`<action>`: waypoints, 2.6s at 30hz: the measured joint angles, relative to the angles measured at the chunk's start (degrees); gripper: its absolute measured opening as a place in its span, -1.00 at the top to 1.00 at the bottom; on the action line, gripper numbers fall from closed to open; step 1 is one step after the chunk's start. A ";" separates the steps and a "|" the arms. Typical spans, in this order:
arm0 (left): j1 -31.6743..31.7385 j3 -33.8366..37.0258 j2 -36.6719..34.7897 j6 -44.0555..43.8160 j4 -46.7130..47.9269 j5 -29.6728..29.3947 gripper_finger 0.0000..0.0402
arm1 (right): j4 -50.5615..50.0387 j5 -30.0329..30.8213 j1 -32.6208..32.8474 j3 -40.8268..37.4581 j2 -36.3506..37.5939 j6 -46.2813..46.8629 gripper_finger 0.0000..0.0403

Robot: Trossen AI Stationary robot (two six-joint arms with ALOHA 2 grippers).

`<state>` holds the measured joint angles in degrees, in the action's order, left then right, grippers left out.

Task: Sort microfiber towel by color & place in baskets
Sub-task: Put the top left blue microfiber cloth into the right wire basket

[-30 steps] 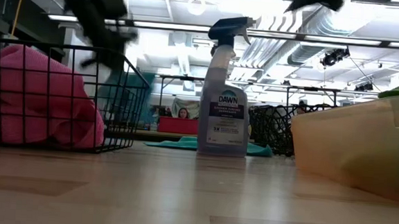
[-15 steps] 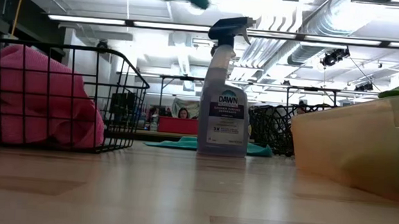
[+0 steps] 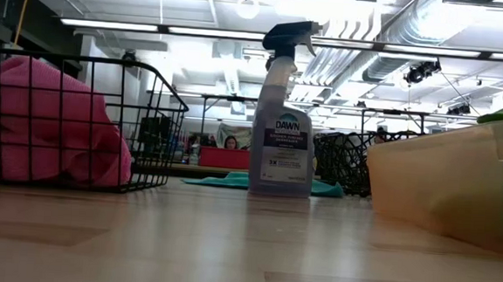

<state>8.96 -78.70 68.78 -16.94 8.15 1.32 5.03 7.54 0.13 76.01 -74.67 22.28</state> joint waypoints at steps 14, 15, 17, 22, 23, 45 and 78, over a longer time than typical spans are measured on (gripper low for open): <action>-3.95 -0.04 5.43 -4.04 -8.28 3.00 1.00 | 5.25 -0.49 -0.23 0.00 -0.02 -8.11 -0.54; -4.02 -0.04 6.00 -4.04 -9.28 3.67 1.00 | 4.41 -0.57 -0.21 0.00 -0.02 -8.26 -0.54; -4.19 -0.04 7.21 -4.23 -10.80 5.15 1.00 | 3.47 -0.66 -0.21 0.00 -0.06 -8.49 -0.54; -4.21 -0.04 9.10 -5.79 -12.14 7.13 1.00 | 3.38 -2.22 -0.21 0.00 -0.07 -10.60 -0.54; -4.21 -0.04 9.25 -6.13 -12.03 7.16 0.99 | 3.37 -3.15 -0.21 0.00 -0.07 -10.75 -0.53; -0.13 -0.04 1.30 3.18 8.32 6.41 -0.04 | -7.12 0.02 -1.76 0.00 6.15 -10.32 0.96; -2.85 26.25 -21.18 -13.19 9.75 -8.97 -0.11 | -40.26 11.01 -43.26 -31.55 16.52 13.88 1.00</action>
<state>6.12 -52.45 47.60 -30.12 17.90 -7.64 -35.24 18.55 -43.13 44.45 -58.15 36.16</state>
